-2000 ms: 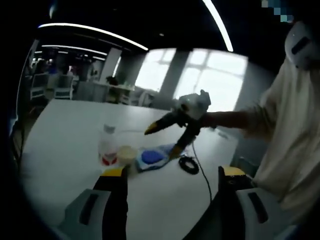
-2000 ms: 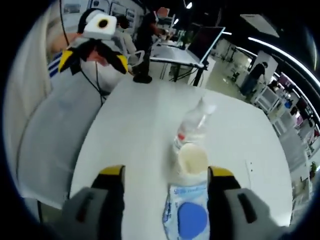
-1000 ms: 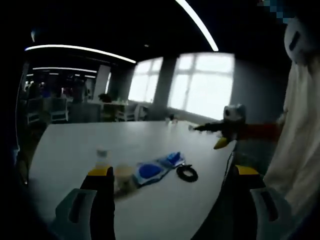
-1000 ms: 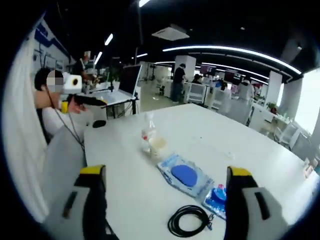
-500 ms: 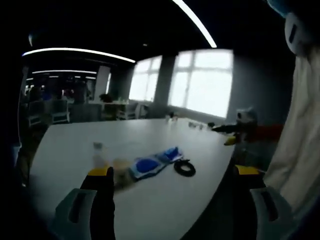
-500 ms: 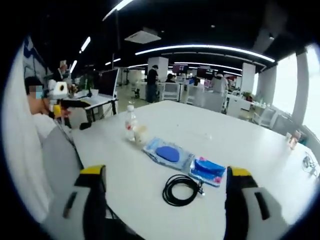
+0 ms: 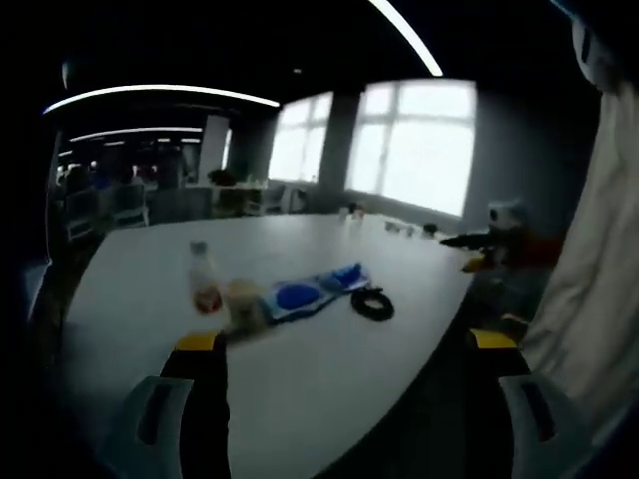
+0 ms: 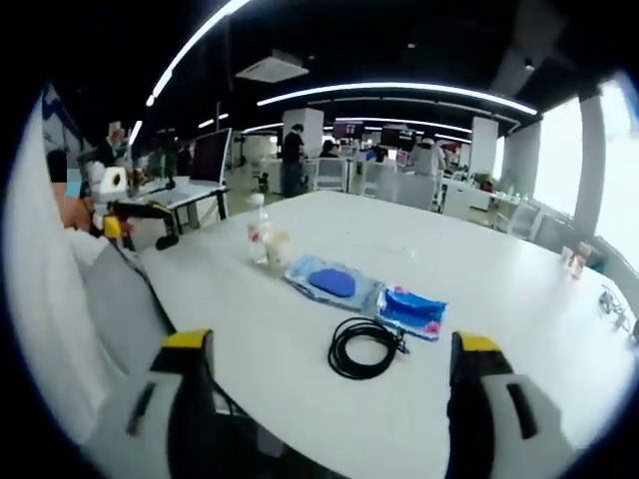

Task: Arrange the tabletop items into an orderly group along one side of the table until the central work area is clear of visible clutter.

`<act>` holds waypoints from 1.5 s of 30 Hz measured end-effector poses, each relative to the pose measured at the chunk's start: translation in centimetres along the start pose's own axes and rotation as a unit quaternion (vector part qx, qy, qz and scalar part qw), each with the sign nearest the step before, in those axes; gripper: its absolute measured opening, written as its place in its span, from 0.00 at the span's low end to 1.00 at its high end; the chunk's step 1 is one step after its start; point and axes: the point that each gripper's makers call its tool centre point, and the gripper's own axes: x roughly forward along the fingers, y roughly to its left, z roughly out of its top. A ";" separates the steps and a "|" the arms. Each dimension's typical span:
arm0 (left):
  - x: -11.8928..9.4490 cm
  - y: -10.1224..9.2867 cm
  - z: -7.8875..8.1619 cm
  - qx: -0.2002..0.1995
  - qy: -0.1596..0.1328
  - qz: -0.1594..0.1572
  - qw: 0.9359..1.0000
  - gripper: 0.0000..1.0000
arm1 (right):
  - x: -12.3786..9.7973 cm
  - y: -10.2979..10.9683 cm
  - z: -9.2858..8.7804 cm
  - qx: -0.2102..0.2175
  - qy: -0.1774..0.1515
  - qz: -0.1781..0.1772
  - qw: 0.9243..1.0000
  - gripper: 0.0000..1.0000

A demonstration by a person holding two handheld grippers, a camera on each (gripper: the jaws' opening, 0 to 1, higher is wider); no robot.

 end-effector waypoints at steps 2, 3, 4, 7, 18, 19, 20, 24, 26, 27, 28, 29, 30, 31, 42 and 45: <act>0.0 0.1 -0.5 0.000 0.007 0.004 1.000 0.96 | 0.0 0.1 -0.4 -0.001 0.003 0.000 1.000 0.97; 0.0 0.1 -0.7 -0.001 0.008 0.005 1.000 0.96 | 0.0 0.1 -0.8 0.000 0.008 0.000 1.000 0.97; 0.1 0.1 -0.8 -0.003 0.009 0.007 1.000 0.96 | -0.1 0.1 -1.0 0.001 0.010 -0.001 1.000 0.97; 0.3 0.1 -1.1 -0.008 0.011 0.010 1.000 0.96 | -0.4 -0.1 -1.5 0.013 0.008 -0.007 1.000 0.97; 1.3 0.8 -2.7 -0.016 0.034 0.004 0.999 0.94 | -1.0 -0.6 -2.4 0.025 0.012 -0.023 0.999 0.96; 1.4 1.0 -2.9 -0.019 0.038 0.005 0.999 0.94 | -1.0 -0.6 -2.4 0.025 0.012 -0.024 0.999 0.96; 1.4 1.1 -3.0 -0.021 0.038 0.005 0.999 0.94 | -1.0 -0.7 -2.4 0.026 0.011 -0.026 0.999 0.96; 1.4 1.2 -3.1 -0.028 0.036 0.003 0.999 0.94 | -1.1 -1.2 -2.6 0.028 0.010 -0.030 0.999 0.96; 1.4 1.1 -3.0 -0.028 0.035 0.003 0.999 0.94 | -1.1 -1.3 -2.6 0.026 0.010 -0.031 0.999 0.96; 1.4 1.2 -3.1 -0.030 0.034 0.003 0.999 0.94 | -1.1 -1.4 -2.7 0.027 0.012 -0.030 0.999 0.96; 1.4 1.2 -3.1 -0.030 0.034 0.003 0.999 0.94 | -1.1 -1.4 -2.8 0.028 0.014 -0.030 0.999 0.96; 1.4 1.2 -3.1 -0.032 0.033 0.003 0.999 0.94 | -1.1 -1.4 -2.8 0.026 0.015 -0.030 0.999 0.96; 1.4 1.2 -3.0 -0.032 0.034 0.002 0.999 0.93 | -1.0 -1.5 -2.8 0.024 0.015 -0.030 0.999 0.96; 1.3 1.1 -3.0 -0.032 0.034 0.003 0.999 0.93 | -1.0 -1.5 -2.7 0.024 0.015 -0.030 0.999 0.96; 1.2 1.4 -2.8 -0.029 0.030 0.004 0.999 0.93 | -0.8 -1.8 -2.2 0.016 0.013 -0.031 0.999 0.95; 1.3 1.3 -2.9 -0.030 0.030 0.003 0.999 0.92 | -0.8 -1.7 -2.2 0.014 0.014 -0.029 0.999 0.95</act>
